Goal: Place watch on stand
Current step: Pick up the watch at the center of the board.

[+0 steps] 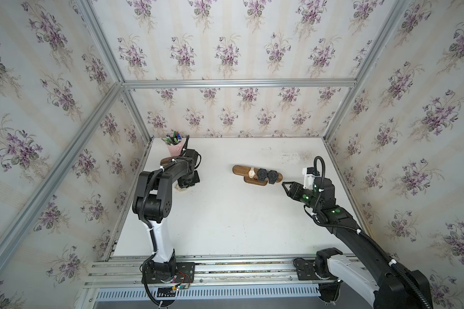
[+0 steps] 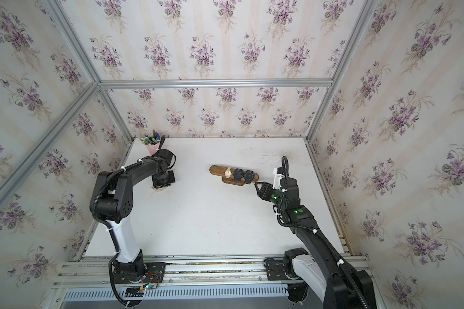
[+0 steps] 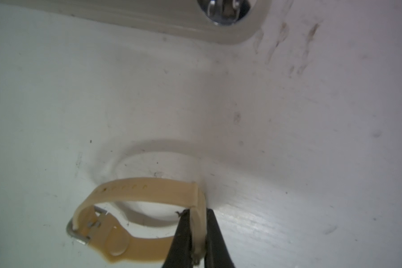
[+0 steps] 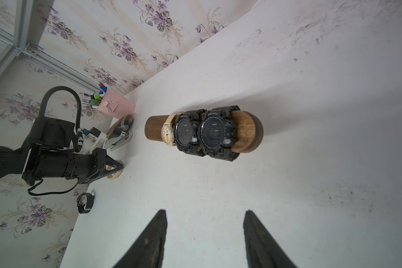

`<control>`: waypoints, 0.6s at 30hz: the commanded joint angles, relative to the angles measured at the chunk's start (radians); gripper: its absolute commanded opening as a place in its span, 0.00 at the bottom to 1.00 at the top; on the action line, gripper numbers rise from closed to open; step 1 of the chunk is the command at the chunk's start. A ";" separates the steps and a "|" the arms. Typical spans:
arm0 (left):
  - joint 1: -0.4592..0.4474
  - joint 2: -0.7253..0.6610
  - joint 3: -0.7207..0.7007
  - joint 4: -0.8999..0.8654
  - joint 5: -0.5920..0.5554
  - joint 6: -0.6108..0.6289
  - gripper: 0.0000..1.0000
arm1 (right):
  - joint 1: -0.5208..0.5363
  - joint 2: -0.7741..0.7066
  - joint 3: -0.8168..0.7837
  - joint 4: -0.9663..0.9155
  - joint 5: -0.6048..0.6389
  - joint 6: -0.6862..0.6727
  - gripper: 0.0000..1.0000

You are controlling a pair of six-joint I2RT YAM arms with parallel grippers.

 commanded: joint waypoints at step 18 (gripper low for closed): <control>-0.359 -0.599 -0.244 0.416 0.485 0.069 0.04 | 0.218 0.051 0.047 0.127 0.018 0.013 0.54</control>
